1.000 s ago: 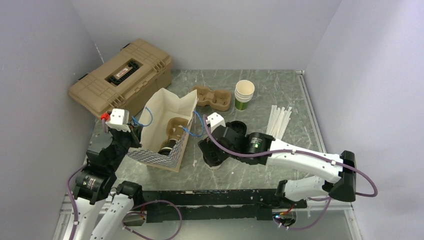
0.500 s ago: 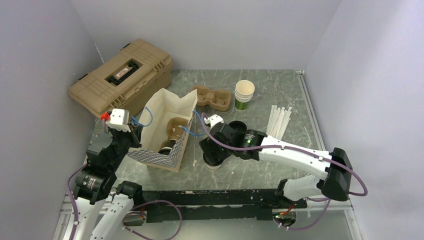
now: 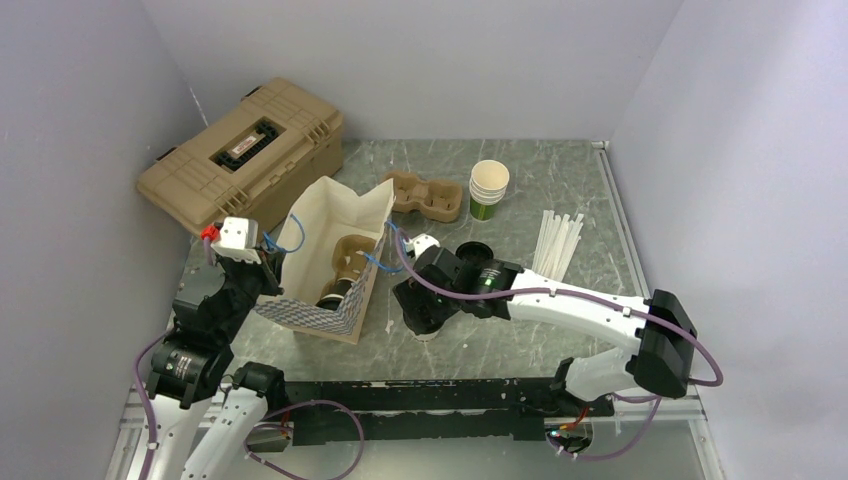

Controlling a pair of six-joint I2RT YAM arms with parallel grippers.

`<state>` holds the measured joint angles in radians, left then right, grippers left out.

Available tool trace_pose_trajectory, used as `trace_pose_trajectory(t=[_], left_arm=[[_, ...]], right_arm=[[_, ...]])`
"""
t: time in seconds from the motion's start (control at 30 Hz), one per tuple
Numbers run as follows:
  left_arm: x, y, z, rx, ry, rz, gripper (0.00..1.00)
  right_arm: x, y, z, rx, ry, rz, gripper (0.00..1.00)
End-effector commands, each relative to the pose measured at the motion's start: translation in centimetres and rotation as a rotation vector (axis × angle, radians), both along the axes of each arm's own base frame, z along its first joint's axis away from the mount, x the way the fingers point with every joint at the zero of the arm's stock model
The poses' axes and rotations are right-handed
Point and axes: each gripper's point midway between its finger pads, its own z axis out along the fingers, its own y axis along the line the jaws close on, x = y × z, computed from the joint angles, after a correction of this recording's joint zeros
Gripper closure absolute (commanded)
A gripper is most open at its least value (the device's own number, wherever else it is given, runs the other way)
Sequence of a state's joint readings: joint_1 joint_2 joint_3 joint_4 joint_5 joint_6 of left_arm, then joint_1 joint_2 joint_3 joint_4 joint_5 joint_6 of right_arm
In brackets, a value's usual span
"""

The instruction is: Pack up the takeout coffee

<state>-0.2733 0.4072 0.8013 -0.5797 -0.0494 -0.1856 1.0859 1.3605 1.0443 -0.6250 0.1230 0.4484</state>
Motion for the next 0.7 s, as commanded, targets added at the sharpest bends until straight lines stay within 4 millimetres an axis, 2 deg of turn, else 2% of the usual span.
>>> trace_pose_trajectory(t=[0.0,0.2,0.43,0.67], left_arm=[[0.4,-0.2,1.6,-0.02,-0.065,-0.01,1.0],[0.4,-0.3,1.6,-0.02,-0.062,-0.011,1.0],[0.4,-0.2,1.5,-0.019,-0.064,-0.01,1.0],[0.5,-0.3,1.6,-0.02,-0.064,-0.011,1.0]], right_arm=[[0.7,0.7,1.0,0.037,-0.029,-0.003,0.0],[1.8,-0.3,2.2,-0.004,-0.087,-0.058,0.0],[1.7,0.2,3.1,0.008,-0.099,-0.039,0.0],[1.2,0.8,2.6,-0.005,-0.083,-0.006,0.06]])
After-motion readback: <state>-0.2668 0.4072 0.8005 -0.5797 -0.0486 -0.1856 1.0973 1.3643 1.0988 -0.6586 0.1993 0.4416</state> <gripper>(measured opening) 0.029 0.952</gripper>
